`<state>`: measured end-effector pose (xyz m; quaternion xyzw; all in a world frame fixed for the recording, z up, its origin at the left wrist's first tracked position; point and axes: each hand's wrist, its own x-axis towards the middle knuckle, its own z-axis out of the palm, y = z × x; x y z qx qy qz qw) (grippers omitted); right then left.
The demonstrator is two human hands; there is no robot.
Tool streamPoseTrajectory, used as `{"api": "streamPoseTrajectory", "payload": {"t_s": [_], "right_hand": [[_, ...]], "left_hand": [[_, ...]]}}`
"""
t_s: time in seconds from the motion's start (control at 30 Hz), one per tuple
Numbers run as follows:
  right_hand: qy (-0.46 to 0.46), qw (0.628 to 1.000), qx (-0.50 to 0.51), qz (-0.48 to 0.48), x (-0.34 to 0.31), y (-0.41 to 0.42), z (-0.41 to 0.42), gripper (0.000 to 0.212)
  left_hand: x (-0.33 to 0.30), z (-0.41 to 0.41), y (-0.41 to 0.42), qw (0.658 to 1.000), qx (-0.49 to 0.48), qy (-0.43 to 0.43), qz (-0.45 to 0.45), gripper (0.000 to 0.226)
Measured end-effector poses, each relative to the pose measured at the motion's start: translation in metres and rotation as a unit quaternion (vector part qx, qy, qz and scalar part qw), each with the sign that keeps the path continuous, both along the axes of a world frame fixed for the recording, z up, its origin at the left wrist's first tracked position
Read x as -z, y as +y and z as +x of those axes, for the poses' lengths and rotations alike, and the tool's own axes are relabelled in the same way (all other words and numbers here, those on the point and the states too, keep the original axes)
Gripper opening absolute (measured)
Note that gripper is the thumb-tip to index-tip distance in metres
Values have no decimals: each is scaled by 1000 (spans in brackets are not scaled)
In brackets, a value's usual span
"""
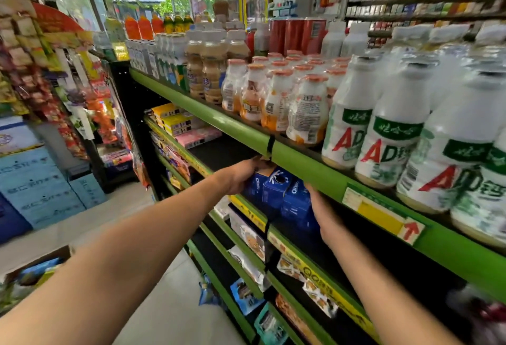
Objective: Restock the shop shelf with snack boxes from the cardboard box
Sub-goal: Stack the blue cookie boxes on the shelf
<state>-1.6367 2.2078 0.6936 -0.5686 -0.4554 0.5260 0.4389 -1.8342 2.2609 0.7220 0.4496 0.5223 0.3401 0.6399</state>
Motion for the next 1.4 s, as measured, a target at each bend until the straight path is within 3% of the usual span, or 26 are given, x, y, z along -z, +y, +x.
{"api": "streamPoseTrajectory", "payload": {"t_s": [0.1, 0.3, 0.37, 0.43, 0.57, 0.7, 0.77, 0.83, 0.93, 1.0, 1.07, 1.2, 1.4], "right_hand": [[14, 996, 72, 58, 6, 1, -9, 45], [37, 995, 91, 3, 13, 26, -25, 47], [-7, 994, 113, 4, 14, 31, -30, 41], [-24, 988, 155, 13, 16, 32, -33, 41], [30, 974, 221, -30, 10, 23, -39, 28], [-12, 953, 303, -10, 3, 9, -49, 21], [-92, 936, 335, 52, 7, -13, -60, 35], [-275, 894, 337, 108, 10, -39, -79, 55], [-539, 779, 275, 166, 7, -49, -110, 70], [-654, 703, 231, 158, 1, -36, -126, 74], [-702, 672, 201, 122, -3, -21, -136, 80], [-737, 646, 184, 72, -4, 5, -147, 90], [-719, 645, 213, 147, -4, 15, -156, 85]], "left_hand": [[2, 1, 15, 1000, 20, 20, 1, 23], [1, -11, 50, 986, 75, 127, 82, 23], [0, -16, 61, 978, 96, 151, 107, 22], [5, -21, 71, 973, 129, 148, 121, 25], [14, -31, 77, 960, 199, 128, 151, 28], [18, -45, 86, 955, 241, 82, 151, 52], [24, -53, 89, 961, 241, 37, 127, 37], [32, -59, 90, 966, 234, -1, 111, 15], [37, -65, 87, 969, 227, -13, 96, 23], [36, -67, 85, 969, 232, -14, 86, 37], [33, -70, 83, 970, 230, -16, 79, 41], [27, -75, 83, 968, 236, -10, 85, 37], [15, -75, 80, 971, 227, -67, 37, 36]]}}
